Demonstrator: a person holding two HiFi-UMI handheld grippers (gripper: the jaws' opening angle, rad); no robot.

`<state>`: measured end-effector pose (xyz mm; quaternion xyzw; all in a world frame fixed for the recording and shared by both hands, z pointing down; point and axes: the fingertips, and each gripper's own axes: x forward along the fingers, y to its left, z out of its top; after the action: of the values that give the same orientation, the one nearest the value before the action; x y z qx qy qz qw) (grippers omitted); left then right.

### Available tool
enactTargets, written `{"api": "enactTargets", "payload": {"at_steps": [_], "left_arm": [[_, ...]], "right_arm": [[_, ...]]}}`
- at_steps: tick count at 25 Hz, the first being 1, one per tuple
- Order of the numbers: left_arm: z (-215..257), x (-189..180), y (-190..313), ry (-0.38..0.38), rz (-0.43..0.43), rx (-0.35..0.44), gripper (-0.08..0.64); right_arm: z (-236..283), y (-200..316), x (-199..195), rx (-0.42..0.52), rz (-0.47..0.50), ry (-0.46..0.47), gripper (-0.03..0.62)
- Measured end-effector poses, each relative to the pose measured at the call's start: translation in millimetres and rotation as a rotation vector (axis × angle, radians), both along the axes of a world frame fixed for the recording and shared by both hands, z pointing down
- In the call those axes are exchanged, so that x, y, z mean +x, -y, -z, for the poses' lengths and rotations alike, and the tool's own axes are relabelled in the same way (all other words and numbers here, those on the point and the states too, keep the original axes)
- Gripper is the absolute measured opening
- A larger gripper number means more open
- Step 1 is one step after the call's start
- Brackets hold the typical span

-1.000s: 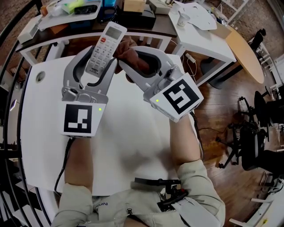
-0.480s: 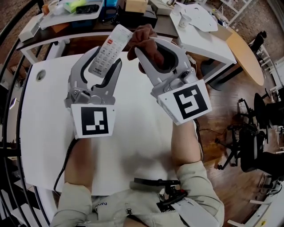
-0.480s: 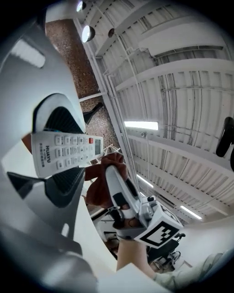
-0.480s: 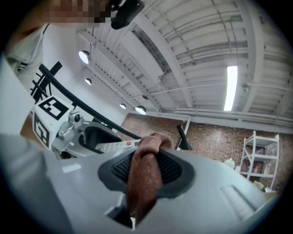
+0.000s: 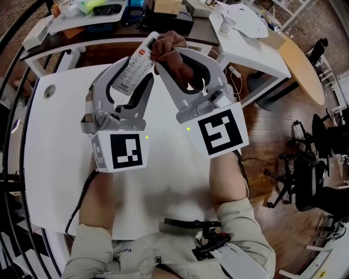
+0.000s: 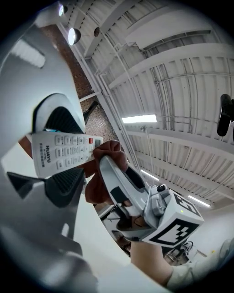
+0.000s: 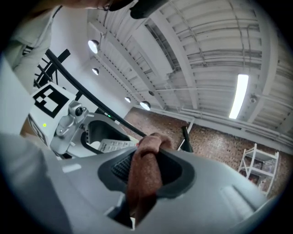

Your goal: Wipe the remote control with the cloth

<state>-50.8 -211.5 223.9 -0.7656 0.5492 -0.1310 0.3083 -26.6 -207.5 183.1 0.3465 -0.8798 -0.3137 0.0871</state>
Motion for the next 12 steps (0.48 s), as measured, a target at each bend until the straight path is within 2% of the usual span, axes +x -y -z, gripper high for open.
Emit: {"api": "enactTargets", "payload": {"at_steps": [7, 10, 12], "left_arm": [[-3, -3, 3, 0.042, 0.032, 0.003, 0.244], [-5, -2, 4, 0.062, 0.035, 0.004, 0.244], [-6, -3, 4, 0.04, 0.02, -0.004, 0.244]], "right_arm": [[-33, -23, -29, -0.087, 0.118, -0.189, 0.107], [-35, -26, -32, -0.091, 0.14, -0.206, 0.109], [-34, -25, -32, -0.096, 0.157, -0.183, 0.109]]}}
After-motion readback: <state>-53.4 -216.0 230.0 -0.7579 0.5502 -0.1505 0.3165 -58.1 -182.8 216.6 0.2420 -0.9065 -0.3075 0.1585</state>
